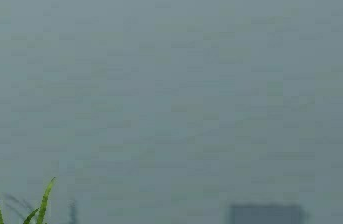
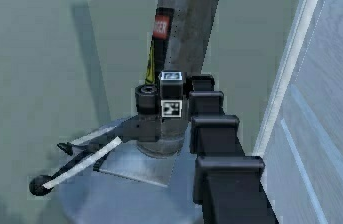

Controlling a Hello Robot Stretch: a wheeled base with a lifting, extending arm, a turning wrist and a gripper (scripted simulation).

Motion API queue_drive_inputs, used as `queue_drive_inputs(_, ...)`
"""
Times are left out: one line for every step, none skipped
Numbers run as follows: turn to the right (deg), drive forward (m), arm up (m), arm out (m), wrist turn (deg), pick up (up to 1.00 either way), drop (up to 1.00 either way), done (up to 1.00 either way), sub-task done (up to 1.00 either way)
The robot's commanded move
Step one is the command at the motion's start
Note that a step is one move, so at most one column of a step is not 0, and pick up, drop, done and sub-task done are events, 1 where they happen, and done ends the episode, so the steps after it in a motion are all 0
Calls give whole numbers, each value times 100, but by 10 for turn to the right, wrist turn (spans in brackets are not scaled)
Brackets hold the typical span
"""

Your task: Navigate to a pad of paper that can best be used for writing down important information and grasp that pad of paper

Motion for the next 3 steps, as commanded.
queue_drive_inputs(0,0,0,0,450,0,0,0,0)
queue_drive_inputs(0,0,0,0,450,0,0,0,0)
queue_drive_inputs(0,0,0,0,60,0,0,0,0)
